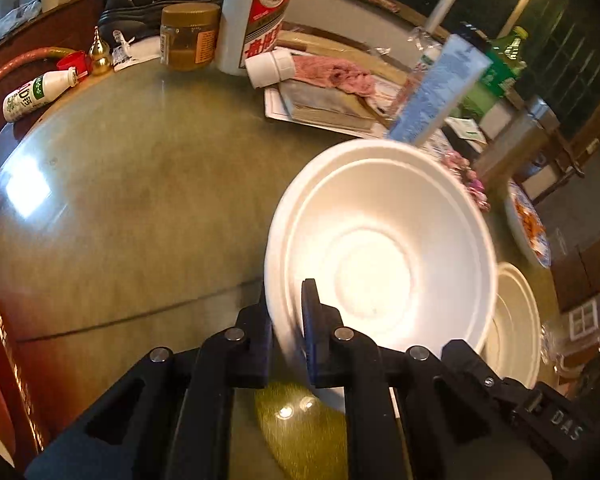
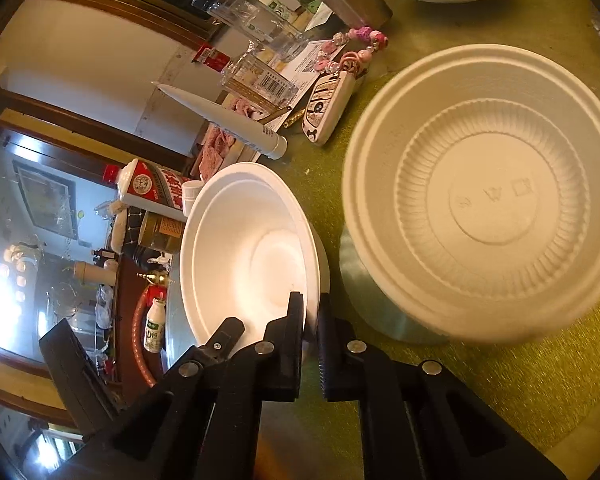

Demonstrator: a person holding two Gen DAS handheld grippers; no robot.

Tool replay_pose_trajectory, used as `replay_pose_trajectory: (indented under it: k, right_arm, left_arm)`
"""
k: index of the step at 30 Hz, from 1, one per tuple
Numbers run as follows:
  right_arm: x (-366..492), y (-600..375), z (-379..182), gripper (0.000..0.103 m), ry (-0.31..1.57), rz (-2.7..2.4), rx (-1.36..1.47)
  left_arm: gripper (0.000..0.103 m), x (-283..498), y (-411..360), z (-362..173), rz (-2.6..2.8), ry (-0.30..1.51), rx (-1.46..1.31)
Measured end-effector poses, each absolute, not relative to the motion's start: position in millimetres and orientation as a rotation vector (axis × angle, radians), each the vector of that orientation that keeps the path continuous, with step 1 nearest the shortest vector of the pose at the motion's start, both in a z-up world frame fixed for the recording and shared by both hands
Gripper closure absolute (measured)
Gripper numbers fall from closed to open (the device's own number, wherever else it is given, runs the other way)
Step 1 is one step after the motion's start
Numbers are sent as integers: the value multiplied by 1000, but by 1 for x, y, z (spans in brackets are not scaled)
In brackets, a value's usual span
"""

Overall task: Organize plates and bowls
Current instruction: 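Lift the large white bowl with both tools and carry it toward the stack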

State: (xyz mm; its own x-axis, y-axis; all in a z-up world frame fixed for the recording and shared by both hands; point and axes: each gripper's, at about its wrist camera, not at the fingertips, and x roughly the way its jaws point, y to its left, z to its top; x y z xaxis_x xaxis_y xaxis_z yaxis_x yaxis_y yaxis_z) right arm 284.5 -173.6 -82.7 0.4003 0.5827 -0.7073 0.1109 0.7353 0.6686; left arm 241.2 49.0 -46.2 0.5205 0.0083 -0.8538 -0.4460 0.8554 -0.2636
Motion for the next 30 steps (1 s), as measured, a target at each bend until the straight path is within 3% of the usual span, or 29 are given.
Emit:
replay_pose_trajectory:
  k: [21, 30]
  right_arm:
    - [174, -218, -52, 97, 1015, 332, 647]
    - [141, -224, -48, 96, 891, 337, 635]
  left_arm:
    - [96, 158, 29, -33, 41, 1010, -646]
    - [96, 115, 10, -13, 22, 742, -457]
